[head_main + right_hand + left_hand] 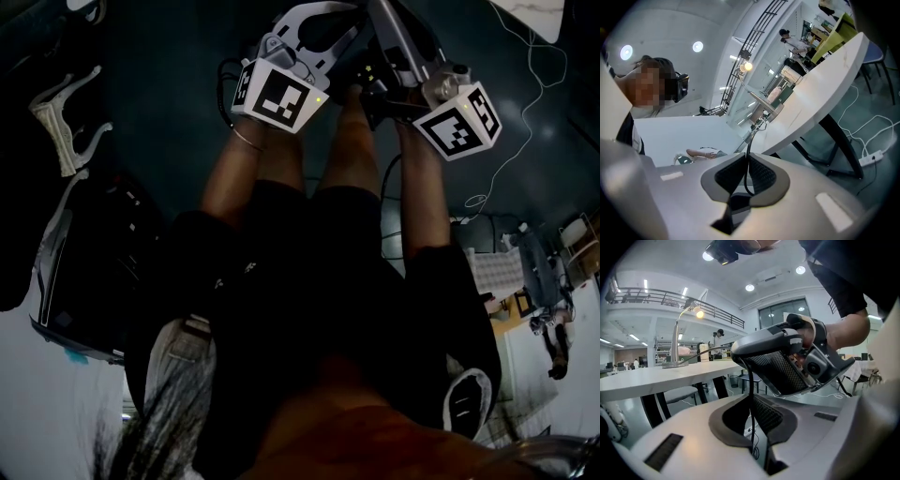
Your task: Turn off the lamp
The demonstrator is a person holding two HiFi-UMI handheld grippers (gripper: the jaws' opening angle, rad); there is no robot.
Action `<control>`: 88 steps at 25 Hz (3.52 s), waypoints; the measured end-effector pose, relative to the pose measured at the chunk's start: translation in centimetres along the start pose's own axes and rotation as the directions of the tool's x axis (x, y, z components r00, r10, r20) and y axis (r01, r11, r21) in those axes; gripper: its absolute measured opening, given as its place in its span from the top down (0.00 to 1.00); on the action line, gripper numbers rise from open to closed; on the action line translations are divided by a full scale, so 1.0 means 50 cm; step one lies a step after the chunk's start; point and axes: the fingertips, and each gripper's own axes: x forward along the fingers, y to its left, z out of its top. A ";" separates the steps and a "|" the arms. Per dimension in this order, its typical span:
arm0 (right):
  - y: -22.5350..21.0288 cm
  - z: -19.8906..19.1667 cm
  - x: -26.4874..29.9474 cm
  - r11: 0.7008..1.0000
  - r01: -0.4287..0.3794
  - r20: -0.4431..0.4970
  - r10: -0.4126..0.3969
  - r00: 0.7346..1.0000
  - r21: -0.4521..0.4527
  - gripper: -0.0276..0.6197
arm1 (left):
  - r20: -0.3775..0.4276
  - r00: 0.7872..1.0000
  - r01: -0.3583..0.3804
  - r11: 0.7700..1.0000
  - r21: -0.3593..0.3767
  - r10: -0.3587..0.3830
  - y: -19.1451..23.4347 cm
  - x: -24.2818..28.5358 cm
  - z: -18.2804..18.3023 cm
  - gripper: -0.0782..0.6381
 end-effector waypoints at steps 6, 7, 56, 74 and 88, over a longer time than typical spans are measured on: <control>-0.002 0.006 -0.009 0.994 0.012 0.006 -0.012 1.000 -0.104 0.91 | 0.007 1.000 0.014 0.999 -0.029 -0.014 -0.003 -0.008 0.011 0.86; -0.002 0.008 -0.012 0.990 0.024 0.005 -0.023 1.000 -0.137 0.91 | 0.006 1.000 0.016 0.999 -0.028 -0.016 -0.003 -0.011 0.013 0.86; -0.107 -0.177 0.031 0.955 0.055 -0.185 -0.112 0.976 -0.291 0.91 | 0.206 0.978 0.050 0.997 -0.066 -0.036 0.046 -0.113 0.207 0.86; -0.066 -0.187 -0.020 0.998 -0.065 -0.182 0.060 0.982 -0.020 0.94 | 0.130 0.987 0.092 0.996 0.021 -0.094 0.021 -0.105 0.131 0.86; -0.020 -0.125 -0.081 0.959 -0.222 -0.069 0.237 0.969 0.177 0.94 | -0.009 0.980 0.198 0.979 -0.057 -0.199 -0.022 -0.098 -0.001 0.86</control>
